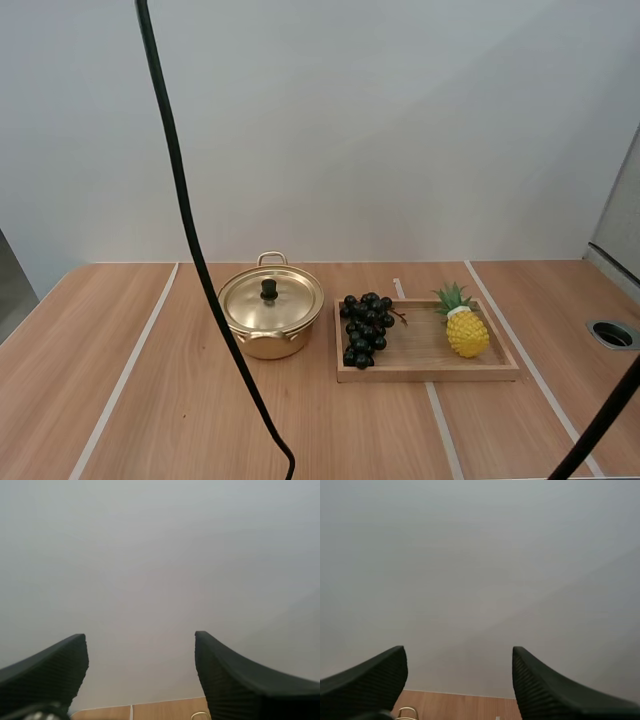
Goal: Open the pot, put the grape inside, and close it
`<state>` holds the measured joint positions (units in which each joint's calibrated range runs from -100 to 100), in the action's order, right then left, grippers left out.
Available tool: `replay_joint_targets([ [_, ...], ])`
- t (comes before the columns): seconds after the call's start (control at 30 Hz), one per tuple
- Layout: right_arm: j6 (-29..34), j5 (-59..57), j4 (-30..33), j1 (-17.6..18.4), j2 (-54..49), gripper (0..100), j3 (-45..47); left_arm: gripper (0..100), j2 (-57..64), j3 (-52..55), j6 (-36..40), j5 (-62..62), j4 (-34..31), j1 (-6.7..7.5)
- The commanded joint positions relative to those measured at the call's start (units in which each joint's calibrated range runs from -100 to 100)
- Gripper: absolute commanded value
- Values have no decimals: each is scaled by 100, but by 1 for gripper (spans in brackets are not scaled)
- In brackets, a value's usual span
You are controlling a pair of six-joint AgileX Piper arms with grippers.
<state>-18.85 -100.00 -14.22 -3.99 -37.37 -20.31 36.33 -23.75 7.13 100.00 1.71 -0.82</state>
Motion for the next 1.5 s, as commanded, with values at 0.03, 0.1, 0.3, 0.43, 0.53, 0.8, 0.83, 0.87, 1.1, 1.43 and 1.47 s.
replay_joint_targets([
  [0.03, 40, 0, -48, 5, -74, 100, -77, 100, -16, -29, -36, 0, 113, -8],
  [0.1, 40, 0, -48, 5, -74, 100, -77, 100, -16, -29, -36, 0, 113, -8],
  [0.3, 40, 0, -121, 5, -74, 100, -77, 100, -82, 244, -135, 0, 161, -8],
  [0.43, 40, 0, -181, 5, -74, 100, -77, 100, -191, 919, -135, 0, 128, -8],
  [0.53, 40, 0, -181, 5, -74, 100, -77, 100, -248, 1517, -272, 0, 236, -8],
  [0.8, 40, 0, -181, 5, -74, 100, -77, 100, -318, 2845, -1011, 0, 736, -8],
  [0.83, 40, 0, -181, 5, -74, 100, -77, 100, -318, 2994, -1064, 0, 803, -8],
  [0.87, 40, 0, -181, 5, -74, 100, -77, 100, -328, 3141, -1144, 0, 870, -8],
  [1.1, 40, 0, -181, 5, -74, 100, -77, 100, -332, 4035, -1241, -130, 1021, -8],
  [1.43, 40, 0, -181, 5, -74, 100, -77, 100, -899, 4608, -1547, -668, 1502, -8],
  [1.47, 40, 0, -181, 5, -74, 100, -77, 100, -991, 4627, -1577, -668, 1555, -8],
])
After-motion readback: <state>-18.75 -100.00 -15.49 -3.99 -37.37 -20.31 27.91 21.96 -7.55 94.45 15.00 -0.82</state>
